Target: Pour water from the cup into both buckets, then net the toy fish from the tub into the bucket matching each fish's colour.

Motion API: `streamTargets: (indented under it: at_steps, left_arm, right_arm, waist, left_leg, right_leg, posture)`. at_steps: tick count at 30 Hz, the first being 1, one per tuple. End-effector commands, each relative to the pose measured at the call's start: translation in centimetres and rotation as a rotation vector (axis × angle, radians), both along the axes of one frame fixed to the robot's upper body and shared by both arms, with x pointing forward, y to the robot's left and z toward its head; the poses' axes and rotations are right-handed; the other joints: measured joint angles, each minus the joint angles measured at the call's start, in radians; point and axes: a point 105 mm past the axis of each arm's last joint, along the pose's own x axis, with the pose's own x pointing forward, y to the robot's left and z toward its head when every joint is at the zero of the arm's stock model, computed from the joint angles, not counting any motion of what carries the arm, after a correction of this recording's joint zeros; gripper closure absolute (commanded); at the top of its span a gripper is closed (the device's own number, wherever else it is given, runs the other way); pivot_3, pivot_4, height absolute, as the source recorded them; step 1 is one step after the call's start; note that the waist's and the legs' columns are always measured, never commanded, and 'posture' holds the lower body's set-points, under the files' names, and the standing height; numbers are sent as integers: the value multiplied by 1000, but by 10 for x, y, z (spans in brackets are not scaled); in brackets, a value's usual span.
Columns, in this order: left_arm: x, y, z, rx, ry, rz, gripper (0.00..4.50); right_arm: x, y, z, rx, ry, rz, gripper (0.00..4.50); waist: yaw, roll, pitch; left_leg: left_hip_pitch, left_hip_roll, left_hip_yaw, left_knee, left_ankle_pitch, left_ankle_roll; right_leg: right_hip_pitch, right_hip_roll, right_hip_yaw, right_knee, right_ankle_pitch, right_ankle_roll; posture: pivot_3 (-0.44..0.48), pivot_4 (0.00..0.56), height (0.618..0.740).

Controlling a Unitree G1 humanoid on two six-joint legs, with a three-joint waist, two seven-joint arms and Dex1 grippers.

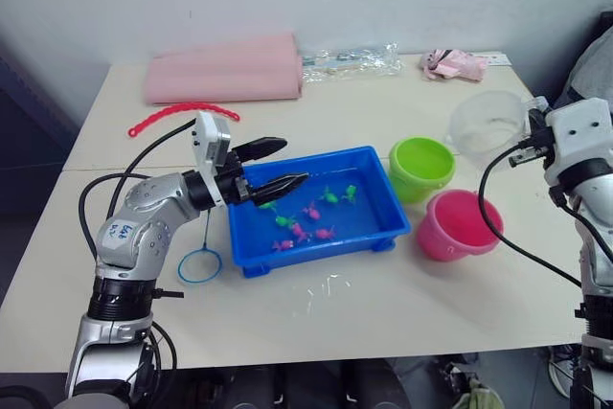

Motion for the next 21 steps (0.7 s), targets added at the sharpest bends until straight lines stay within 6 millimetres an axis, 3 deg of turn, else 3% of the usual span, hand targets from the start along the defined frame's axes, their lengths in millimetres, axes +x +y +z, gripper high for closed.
streamTargets:
  at_steps: [1,6,21]
  left_arm:
    - [1,0,8,14,-51,19,0]
    - [2,0,8,18,-56,19,0]
    - [-2,-4,9,0,-67,20,0]
  right_arm:
    - [2,3,23,-134,-91,-22,4479]
    - [9,11,23,-220,-98,17,4479]
    - [19,8,21,-450,-168,-62,4479]
  waist:
    - [0,0,0]
    - [0,0,0]
    - [-8,0,0]
  left_leg:
    - [0,0,0,0,0,0]
    - [0,0,0,0,0,0]
    - [0,0,0,0,0,0]
  right_leg:
    - [0,0,0,0,0,0]
    - [0,0,0,0,0,0]
    - [0,0,0,0,0,0]
  posture:
    - [0,150,740]
    - [0,150,740]
    - [0,150,740]
